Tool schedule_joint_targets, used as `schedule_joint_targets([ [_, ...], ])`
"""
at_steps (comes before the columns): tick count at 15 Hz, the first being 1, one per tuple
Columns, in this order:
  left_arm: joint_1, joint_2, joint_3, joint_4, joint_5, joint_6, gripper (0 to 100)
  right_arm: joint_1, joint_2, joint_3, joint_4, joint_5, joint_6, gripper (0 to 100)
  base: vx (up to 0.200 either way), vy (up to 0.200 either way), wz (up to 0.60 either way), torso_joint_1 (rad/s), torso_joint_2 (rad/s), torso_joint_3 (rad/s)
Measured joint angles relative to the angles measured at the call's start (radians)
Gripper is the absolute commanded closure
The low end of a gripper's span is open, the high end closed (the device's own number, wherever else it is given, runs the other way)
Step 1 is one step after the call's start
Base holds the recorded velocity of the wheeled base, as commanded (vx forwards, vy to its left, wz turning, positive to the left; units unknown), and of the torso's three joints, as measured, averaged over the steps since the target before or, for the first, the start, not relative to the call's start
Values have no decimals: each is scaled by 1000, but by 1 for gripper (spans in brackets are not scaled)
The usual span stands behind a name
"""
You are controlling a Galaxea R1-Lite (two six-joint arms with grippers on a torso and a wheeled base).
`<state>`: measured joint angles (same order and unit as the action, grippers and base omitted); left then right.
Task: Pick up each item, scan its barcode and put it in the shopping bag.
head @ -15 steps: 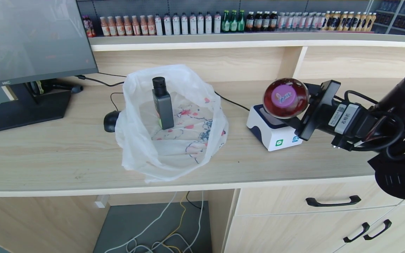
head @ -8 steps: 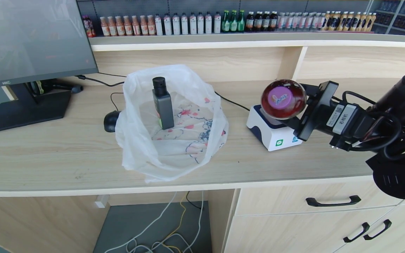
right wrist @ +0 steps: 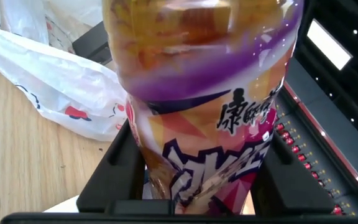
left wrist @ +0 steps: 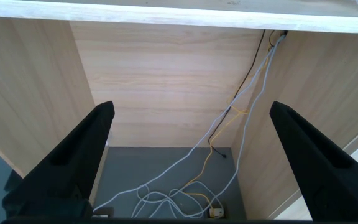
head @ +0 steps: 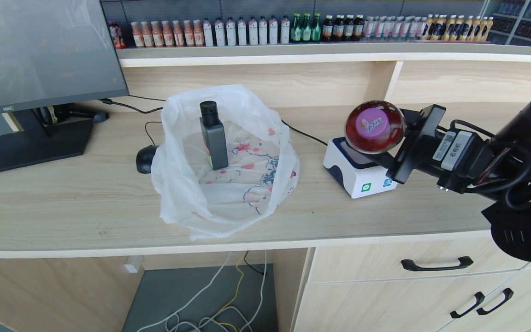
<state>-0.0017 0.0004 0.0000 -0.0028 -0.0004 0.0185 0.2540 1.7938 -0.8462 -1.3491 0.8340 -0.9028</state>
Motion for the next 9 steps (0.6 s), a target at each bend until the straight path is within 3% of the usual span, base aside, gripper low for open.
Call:
schedule_joint_targets([
  [5,1,0,0,0,0,0,0,14,-18,17,-73,-107,188,100,0,0,0,0,0,0],
  [9,1,0,0,0,0,-1,0,28,-41,204,-190,-250,362,100,0,0,0,0,0,0],
])
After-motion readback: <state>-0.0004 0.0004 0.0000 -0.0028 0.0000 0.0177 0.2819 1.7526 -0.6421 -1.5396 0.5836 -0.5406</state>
